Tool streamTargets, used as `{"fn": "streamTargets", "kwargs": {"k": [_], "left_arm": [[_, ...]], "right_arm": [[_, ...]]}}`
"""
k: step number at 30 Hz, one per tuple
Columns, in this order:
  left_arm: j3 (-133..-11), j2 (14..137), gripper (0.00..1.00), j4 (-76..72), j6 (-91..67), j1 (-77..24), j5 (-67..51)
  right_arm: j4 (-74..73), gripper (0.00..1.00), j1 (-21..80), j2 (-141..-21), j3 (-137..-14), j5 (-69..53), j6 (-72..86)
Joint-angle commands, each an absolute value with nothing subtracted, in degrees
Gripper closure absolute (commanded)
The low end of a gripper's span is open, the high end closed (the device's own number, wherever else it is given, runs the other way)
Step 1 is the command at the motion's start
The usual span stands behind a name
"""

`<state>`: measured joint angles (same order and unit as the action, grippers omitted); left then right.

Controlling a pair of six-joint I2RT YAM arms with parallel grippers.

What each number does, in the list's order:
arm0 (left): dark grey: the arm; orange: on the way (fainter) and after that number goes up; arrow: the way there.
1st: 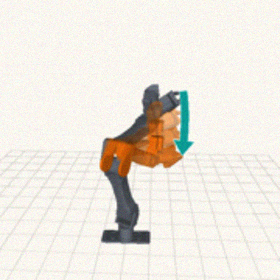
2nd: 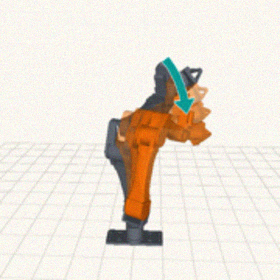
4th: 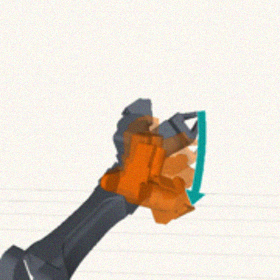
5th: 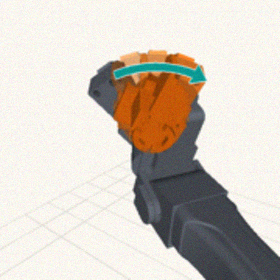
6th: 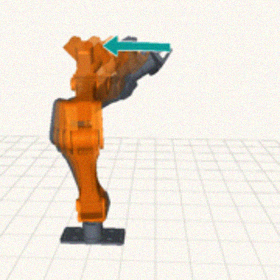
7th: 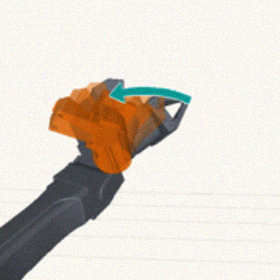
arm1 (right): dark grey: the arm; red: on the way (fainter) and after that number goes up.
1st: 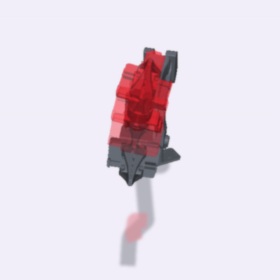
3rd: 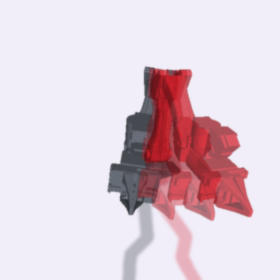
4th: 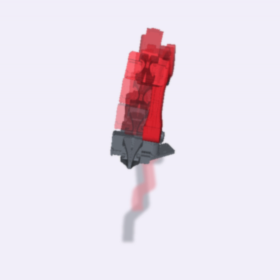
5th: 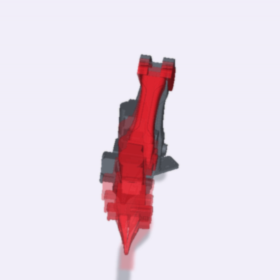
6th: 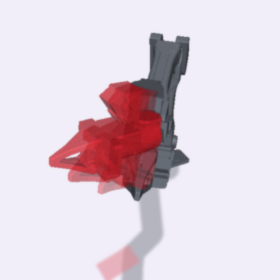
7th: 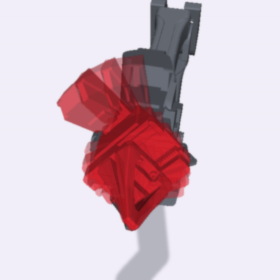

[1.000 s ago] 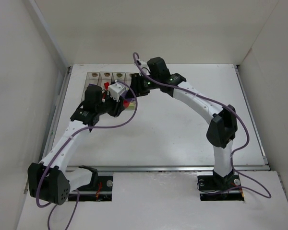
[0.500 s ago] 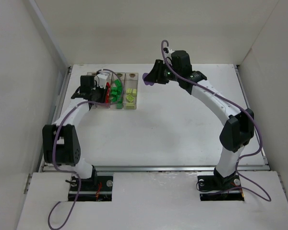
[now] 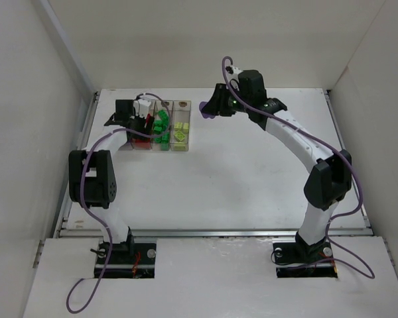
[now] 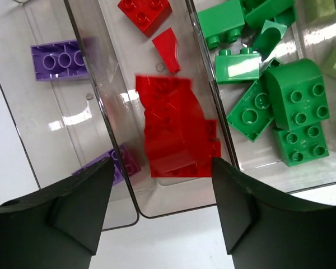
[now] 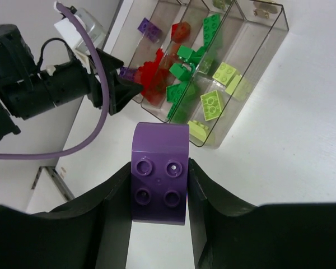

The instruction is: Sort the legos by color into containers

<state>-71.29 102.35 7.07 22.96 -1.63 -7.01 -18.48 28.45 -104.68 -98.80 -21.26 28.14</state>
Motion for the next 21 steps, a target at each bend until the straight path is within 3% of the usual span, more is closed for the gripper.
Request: {"fn": "streamTargets", "kwargs": {"k": [1, 2, 7, 13, 18, 21], "left_arm": [[-72.86, 99.06, 0.32, 4.83, 23.82, -1.14, -6.85], [-72.86, 98.10, 0.25, 4.83, 24.51, -0.62, -7.64], [-74.61, 90.28, 0.28, 10.70, 31.01, -0.62, -16.85], [-82.34, 82.45, 0.31, 33.81, 49.72, -0.62, -48.12], [-87.10, 81.74, 0.22, 46.04, 58.43, -5.78, -64.74], [-87.71, 80.34, 0.17, 47.46, 58.45, -10.00, -66.27]], "right_arm": [[-17.49, 1.00, 27.95, -101.34, -101.69, -22.58, 23.21], [-17.49, 1.00, 27.95, -101.34, -101.69, -24.07, 22.16], [-18.01, 1.00, 27.95, -100.20, -100.20, -37.07, 10.58], [-17.67, 1.00, 28.47, -95.20, -93.36, -42.88, 1.15], [-14.41, 1.00, 32.07, -87.74, -87.90, -44.38, -13.22], [-14.94, 1.00, 35.06, -84.30, -85.17, -44.38, -21.15]]}}
